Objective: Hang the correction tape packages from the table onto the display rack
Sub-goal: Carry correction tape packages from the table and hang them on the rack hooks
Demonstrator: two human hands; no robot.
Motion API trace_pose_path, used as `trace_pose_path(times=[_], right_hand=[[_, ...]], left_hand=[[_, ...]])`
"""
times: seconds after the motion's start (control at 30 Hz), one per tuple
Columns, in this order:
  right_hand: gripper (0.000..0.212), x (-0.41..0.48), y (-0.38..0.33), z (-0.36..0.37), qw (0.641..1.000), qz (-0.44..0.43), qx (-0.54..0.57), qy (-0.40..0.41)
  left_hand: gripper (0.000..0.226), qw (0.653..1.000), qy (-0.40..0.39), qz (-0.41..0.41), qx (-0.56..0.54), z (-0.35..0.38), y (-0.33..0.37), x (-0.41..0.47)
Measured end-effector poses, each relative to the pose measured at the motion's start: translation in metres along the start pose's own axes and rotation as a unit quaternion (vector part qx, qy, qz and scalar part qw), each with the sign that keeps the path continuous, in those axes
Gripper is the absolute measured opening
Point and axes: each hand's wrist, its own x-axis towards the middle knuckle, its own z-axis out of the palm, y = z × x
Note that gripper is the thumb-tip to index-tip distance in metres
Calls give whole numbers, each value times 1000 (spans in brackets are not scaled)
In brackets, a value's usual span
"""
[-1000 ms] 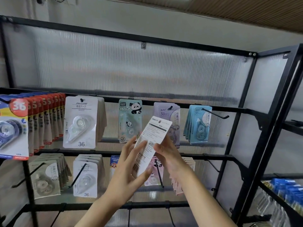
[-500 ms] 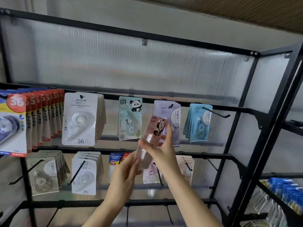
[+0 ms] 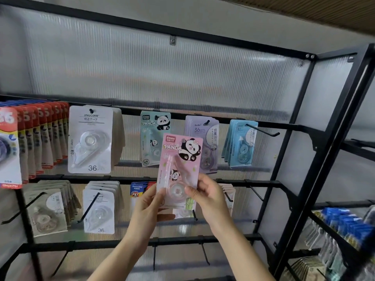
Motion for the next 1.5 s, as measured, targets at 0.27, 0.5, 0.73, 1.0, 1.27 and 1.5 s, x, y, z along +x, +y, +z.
trace_pose_path(times=[0.27, 0.5, 0.73, 1.0, 1.27, 1.5], right_hand=[[28, -38, 27, -46, 995, 53, -43, 73], [25, -79, 57, -87, 985, 105, -65, 117], [25, -98, 91, -89, 981, 164, -81, 58], [27, -106, 121, -74, 975, 212, -62, -9], [28, -103, 138, -67, 972, 225, -70, 19], [15, -62, 160, -62, 962, 240, -121, 49]], left_hand=[[37, 972, -25, 67, 223, 7, -28, -12], [36, 935, -35, 100, 337, 13, -57, -23], [55, 821, 45, 134, 553, -11, -62, -27], [48, 778, 97, 127, 607, -41, -55, 1], [46, 773, 79, 110, 620, -42, -55, 6], [41, 741, 31, 92, 664, -45, -55, 30]])
